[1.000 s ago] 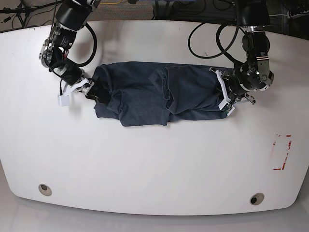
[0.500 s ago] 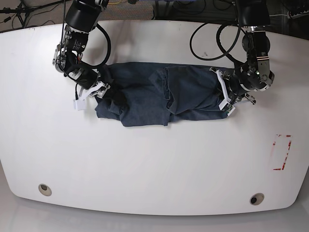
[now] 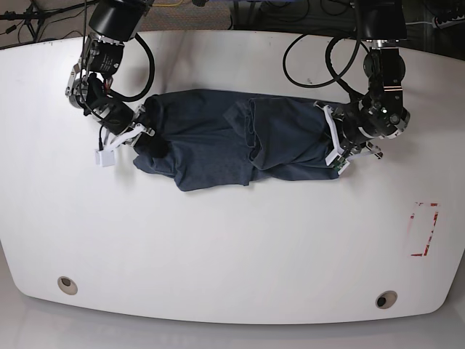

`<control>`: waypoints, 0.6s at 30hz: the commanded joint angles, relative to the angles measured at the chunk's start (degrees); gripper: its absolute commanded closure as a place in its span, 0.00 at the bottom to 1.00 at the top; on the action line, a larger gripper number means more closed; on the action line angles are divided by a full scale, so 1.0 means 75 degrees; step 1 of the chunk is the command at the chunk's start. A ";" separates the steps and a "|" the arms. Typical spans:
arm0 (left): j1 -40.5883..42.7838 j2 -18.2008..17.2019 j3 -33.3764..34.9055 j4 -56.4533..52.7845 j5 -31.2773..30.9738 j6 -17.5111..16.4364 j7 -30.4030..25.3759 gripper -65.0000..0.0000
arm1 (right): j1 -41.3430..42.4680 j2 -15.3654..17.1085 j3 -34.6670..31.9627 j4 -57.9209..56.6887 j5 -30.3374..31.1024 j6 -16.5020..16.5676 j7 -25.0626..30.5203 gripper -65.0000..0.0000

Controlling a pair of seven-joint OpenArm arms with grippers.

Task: Fold the T-shirt properly
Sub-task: 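Lift the bundle ends with both grippers and bring them together, then fold the bundle over with the right gripper onto the left gripper's end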

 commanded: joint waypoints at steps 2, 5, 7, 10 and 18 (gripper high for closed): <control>0.0041 -0.0136 0.0557 -0.0052 0.0438 0.0007 0.0551 0.86 | -0.0204 0.0227 0.0021 0.1292 0.0189 -0.0673 0.0175 1.00; 0.0041 -0.0136 0.0768 -0.0052 0.0438 0.0007 0.0551 0.86 | -0.0474 0.0262 0.0009 0.2042 0.0189 -0.1177 0.0163 1.00; 0.0041 -0.0113 0.0803 -0.0052 0.0438 0.0007 0.0551 0.86 | -0.0626 0.0274 -0.0061 0.2511 0.0189 -0.1528 0.0151 1.00; -0.0006 0.0063 0.0815 -0.0064 0.0438 0.0007 0.0563 0.86 | -0.0790 0.0473 -0.0436 0.3156 -0.0046 -0.1950 0.0151 1.00; -0.0299 0.0567 0.0885 -0.0251 0.0426 0.0007 0.0715 0.86 | -0.0826 0.0602 -0.1761 0.4363 -0.1253 -0.2478 0.0175 1.00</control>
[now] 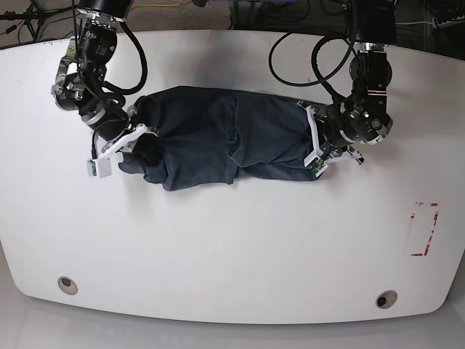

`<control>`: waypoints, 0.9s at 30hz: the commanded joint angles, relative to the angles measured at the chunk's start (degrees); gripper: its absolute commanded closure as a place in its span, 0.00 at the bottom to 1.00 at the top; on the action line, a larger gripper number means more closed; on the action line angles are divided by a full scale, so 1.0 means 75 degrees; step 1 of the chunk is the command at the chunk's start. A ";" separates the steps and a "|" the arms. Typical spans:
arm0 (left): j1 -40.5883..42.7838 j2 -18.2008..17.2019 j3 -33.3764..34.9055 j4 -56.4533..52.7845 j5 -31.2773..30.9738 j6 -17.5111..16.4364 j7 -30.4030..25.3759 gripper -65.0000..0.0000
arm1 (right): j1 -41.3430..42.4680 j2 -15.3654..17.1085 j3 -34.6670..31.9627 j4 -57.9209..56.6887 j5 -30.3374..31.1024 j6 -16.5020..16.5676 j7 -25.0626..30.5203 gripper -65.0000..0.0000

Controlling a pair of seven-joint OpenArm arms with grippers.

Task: Fold the T-shirt properly
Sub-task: 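Fold the bundle over with the right gripper onto the left gripper's end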

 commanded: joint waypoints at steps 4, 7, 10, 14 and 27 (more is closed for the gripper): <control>-0.0216 0.0469 0.0151 -0.0638 0.0251 -0.0037 0.0407 0.86 | 0.0136 0.0034 -0.0940 0.0593 -0.0808 -0.0513 0.0207 1.00; -0.0321 0.0610 0.0139 -0.1013 0.0251 0.0286 0.0407 0.86 | 0.0300 0.0034 -0.1491 0.0605 -0.1042 -0.0794 0.0207 1.00; -0.0415 0.0751 0.0128 -0.1236 0.0251 0.0614 0.0407 0.86 | 0.0359 0.0034 -0.1901 0.0605 -0.1066 -0.1099 0.0230 1.00; -0.0462 0.0926 0.0128 -0.1459 0.0251 0.0801 0.0407 0.86 | 0.0511 0.0022 -0.2452 0.0605 -0.1054 -0.1521 0.0312 1.00; -0.0462 0.1044 0.0151 -0.1717 0.0216 0.0813 0.0360 0.86 | 0.1308 -0.0412 -0.3695 0.0523 -0.1827 -0.2130 0.0758 1.00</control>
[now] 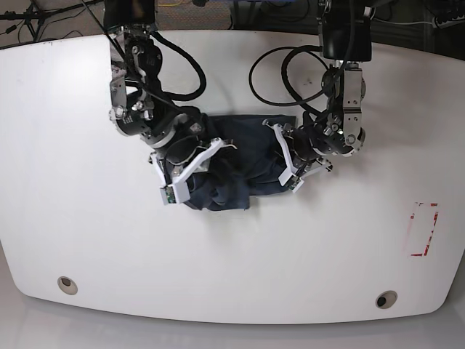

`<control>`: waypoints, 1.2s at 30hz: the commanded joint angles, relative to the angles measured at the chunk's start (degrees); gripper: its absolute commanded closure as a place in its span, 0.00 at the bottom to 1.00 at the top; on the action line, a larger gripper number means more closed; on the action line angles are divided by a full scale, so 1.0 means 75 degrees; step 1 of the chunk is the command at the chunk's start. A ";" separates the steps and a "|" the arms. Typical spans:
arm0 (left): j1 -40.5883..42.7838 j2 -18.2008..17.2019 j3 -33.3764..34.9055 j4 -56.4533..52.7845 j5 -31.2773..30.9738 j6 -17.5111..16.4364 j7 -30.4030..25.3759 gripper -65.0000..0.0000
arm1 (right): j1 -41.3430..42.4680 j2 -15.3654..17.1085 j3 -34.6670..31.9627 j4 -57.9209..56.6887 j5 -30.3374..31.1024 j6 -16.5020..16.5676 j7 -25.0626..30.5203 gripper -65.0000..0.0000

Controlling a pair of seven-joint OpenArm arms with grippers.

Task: Fold the T-shirt properly
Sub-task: 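Fold the bundle over with the right gripper onto the left gripper's end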

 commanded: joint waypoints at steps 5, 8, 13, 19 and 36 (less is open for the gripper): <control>0.0208 0.0021 0.0081 -0.0248 0.0604 0.0047 0.0981 0.86 | 0.0409 -0.0422 -0.0477 -0.0143 -0.0876 -0.0014 0.0207 1.00; 0.0208 0.0021 0.0081 -0.0248 0.0604 0.0047 0.0981 0.86 | 0.0514 -0.0598 -0.0723 -0.0447 -0.1380 0.0033 0.0230 1.00; 0.0208 0.0021 0.0081 -0.0236 0.0604 0.0047 0.0981 0.86 | 0.0538 -0.0692 -0.1110 -0.0811 -0.2106 0.0033 0.0547 1.00; 0.0197 0.0021 0.0081 -0.0236 0.0592 0.0035 0.0981 0.86 | 0.0550 -0.1008 -0.1367 -0.1139 -0.2341 -0.0026 0.0769 1.00; 0.0103 0.0021 0.0058 -0.0201 0.0580 0.0023 0.0981 0.80 | 0.0503 -0.1618 -0.1860 -0.1749 -0.3454 -0.0026 0.1379 0.59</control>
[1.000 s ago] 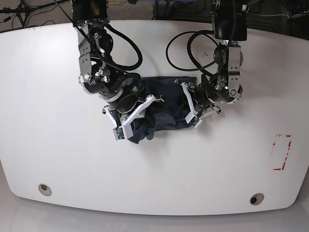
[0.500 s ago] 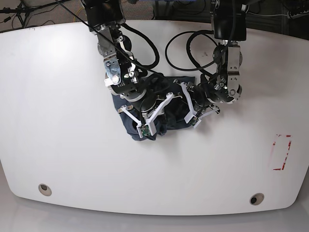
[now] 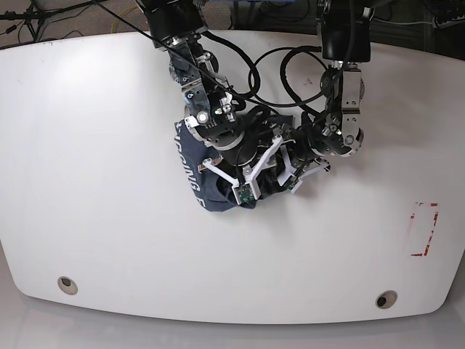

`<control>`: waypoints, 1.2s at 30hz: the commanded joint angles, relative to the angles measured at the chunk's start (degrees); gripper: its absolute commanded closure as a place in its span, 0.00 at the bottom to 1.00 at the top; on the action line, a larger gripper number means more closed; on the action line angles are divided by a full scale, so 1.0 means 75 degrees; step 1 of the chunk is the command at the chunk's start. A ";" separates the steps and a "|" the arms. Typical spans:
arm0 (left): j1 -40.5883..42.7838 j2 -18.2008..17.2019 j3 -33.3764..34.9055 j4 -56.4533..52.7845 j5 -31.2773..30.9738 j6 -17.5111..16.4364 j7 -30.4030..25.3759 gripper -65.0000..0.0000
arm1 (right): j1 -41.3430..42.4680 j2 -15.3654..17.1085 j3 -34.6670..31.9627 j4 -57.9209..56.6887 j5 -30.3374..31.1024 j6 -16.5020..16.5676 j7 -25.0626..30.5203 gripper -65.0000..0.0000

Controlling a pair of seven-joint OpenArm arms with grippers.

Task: Fold the T-shirt properly
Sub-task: 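Fold the bundle over with the right gripper onto the left gripper's end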

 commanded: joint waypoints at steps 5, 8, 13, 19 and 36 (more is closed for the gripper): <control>0.0132 0.0009 0.0028 -0.0169 0.0595 0.0035 0.0943 0.68 | 0.0150 -0.0073 -0.0120 0.0178 0.0043 0.0032 0.0190 0.44; 0.0132 0.0068 0.0028 -0.0157 0.0595 0.0035 0.0943 0.65 | 0.0150 -0.0061 -0.0308 0.0213 -0.0004 0.0021 0.0178 0.42; 0.0155 0.0150 -0.0042 0.0265 0.0571 0.0023 0.0708 0.64 | 0.0068 -0.0026 -0.0320 0.0541 -0.0016 0.0032 0.0178 0.42; 0.0144 0.0150 -0.0323 0.0569 -0.0144 0.0023 0.0685 0.64 | -0.0061 0.0243 -0.0320 0.1116 0.0043 0.0056 0.0178 0.42; 0.0144 0.0103 -0.1871 0.2152 -0.2078 0.0035 0.0661 0.64 | -0.0283 0.0630 -0.0109 0.1807 0.0043 0.0079 0.0213 0.42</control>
